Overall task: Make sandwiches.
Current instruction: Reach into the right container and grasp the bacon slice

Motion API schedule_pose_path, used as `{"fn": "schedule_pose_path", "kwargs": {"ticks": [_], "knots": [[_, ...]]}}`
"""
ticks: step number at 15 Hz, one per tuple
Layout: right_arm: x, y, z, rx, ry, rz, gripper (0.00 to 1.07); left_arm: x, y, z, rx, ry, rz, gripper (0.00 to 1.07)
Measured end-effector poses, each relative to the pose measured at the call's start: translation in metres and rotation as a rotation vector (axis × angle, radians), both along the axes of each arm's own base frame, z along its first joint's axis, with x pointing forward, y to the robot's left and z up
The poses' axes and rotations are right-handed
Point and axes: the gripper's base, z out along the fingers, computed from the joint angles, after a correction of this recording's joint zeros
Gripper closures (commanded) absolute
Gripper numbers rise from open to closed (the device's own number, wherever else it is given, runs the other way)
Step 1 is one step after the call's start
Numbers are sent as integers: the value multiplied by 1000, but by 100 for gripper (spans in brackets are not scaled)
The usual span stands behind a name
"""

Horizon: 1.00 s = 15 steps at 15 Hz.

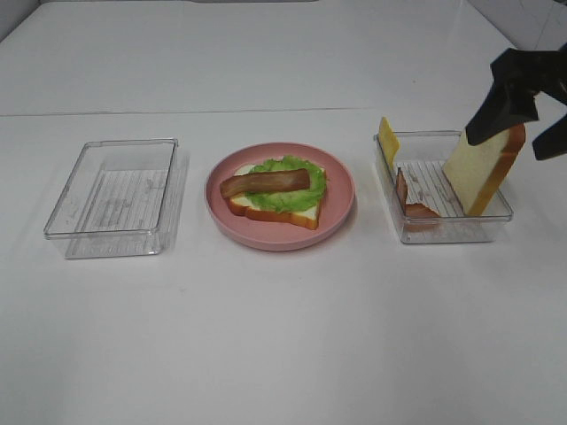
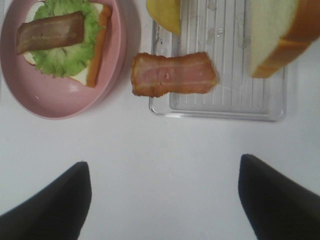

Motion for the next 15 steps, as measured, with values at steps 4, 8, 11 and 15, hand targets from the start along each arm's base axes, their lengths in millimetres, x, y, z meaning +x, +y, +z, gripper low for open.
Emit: {"fn": "schedule_pose_path", "kwargs": {"ticks": [4,8,11,15], "knots": [[55,38,-13,-1,84,136,32,0,0,0,0,0,0,35],[83,56,-42,-13,212,159,44,0,0,0,0,0,0,35],[102,61,-66,-1,268,155,46,0,0,0,0,0,0,35],[107,62,-88,-4,334,162,52,0,0,0,0,-1,0,35]]}}
